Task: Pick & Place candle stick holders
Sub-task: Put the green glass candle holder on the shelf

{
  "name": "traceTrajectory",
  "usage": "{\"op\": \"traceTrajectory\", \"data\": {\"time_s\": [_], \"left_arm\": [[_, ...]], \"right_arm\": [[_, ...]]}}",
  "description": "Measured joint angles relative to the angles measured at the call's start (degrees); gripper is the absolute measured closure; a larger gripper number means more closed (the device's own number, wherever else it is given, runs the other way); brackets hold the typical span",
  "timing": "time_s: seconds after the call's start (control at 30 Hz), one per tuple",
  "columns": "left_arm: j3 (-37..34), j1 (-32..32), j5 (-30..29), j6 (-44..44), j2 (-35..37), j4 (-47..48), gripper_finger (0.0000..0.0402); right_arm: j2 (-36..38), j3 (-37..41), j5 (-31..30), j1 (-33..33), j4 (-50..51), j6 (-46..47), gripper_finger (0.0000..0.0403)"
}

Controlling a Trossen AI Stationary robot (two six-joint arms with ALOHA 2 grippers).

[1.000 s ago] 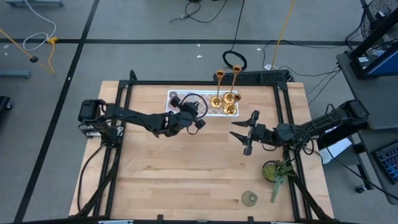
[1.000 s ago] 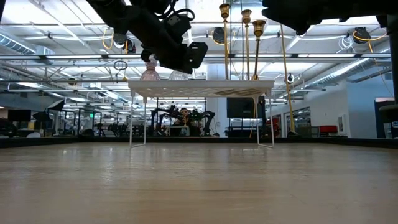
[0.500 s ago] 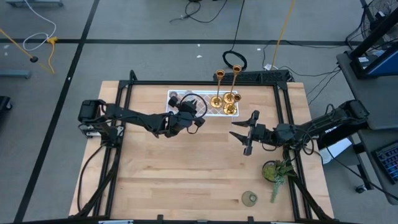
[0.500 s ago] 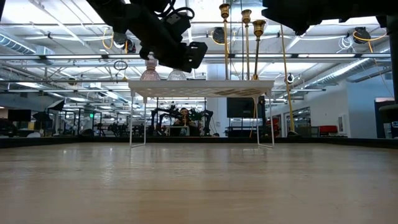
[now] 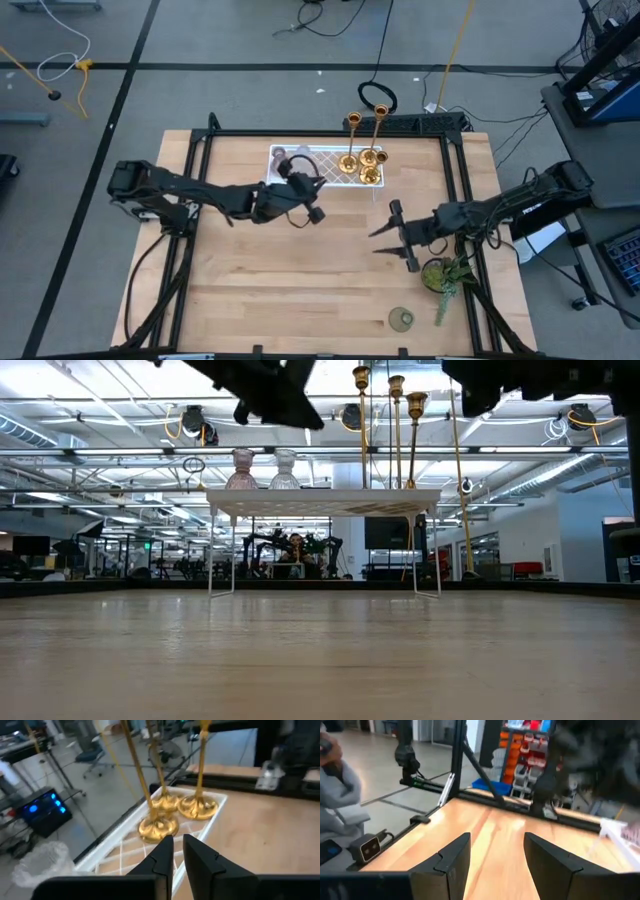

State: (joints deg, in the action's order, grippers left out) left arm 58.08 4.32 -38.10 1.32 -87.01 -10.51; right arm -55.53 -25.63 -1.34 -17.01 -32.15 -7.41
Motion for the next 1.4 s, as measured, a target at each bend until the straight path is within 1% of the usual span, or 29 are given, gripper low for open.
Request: {"op": "traceTrajectory", "data": {"time_s": [0.1, 0.13, 0.3, 0.37, 0.47, 0.53, 0.6, 0.7, 0.77, 0.87, 0.97, 1.13, 1.23, 1.4], "left_arm": [[0.13, 0.74, 2.38, -1.19, 1.91, 0.17, 0.0332], [0.1, 1.1, 3.14, -1.23, 2.52, 1.31, 0.0321], [0.02, 2.43, 8.01, -1.18, 2.84, 2.75, 0.0262], [0.02, 3.0, 10.35, -1.16, 2.8, 2.94, 0.0241], [0.02, 3.66, 11.84, -0.31, 2.42, 3.35, 0.0219], [0.0, 4.26, 12.03, 0.63, 2.3, 3.53, 0.0209], [0.01, 4.84, 12.0, 0.86, 2.39, 2.49, 0.0203], [0.02, 5.39, 12.08, 2.16, 2.37, 2.3, 0.0203], [0.02, 5.59, 12.43, 2.9, 2.37, 2.29, 0.0205], [0.02, 5.83, 12.47, 3.39, 2.37, 1.7, 0.0211], [0.02, 5.98, 12.73, 3.63, 2.37, 0.73, 0.0215], [0.02, 6.05, 12.82, 5.37, 2.37, -0.35, 0.0217], [0.02, 5.98, 12.82, 6.36, 2.37, -0.69, 0.0218], [0.02, 5.98, 12.82, 6.93, 2.37, -0.71, 0.022]], "right_arm": [[0.04, 0.0, 0.27, 0.04, 2.79, 2.16, 0.0226], [0.02, 0.0, 1.41, 0.04, 4.05, 3.07, 0.0224], [0.02, 0.0, 9.6, -0.27, 6.91, 9.24, 0.0195], [0.02, 0.0, 14.06, -0.95, 7.77, 10.14, 0.018], [0.02, 0.01, 21.12, -3.31, 9.21, 10.33, 0.0164], [-0.11, 0.45, 22.51, -5.9, 9.67, 10.33, 0.0159], [-0.98, 1.79, 22.14, -8.76, 8.42, 10.17, 0.0159], [-4.1, 4.4, 20.32, -13.45, 0.83, 11.72, 0.016], [-7.12, 6.04, 18.79, -16.35, -5.11, 12.81, 0.0159], [-12.37, 7.06, 16.35, -20.06, -10.82, 13.82, 0.0155], [-17.6, 7.06, 16.15, -22.68, -15.53, 13.57, 0.0153], [-24.89, 7.06, 16.15, -24.98, -22.64, 13.72, 0.0153], [-27.82, 7.05, 16.07, -25.44, -24.37, 13.7, 0.0149], [-31.81, 7.04, 11.85, -25.49, -25.96, 12.71, 0.0142]]}}
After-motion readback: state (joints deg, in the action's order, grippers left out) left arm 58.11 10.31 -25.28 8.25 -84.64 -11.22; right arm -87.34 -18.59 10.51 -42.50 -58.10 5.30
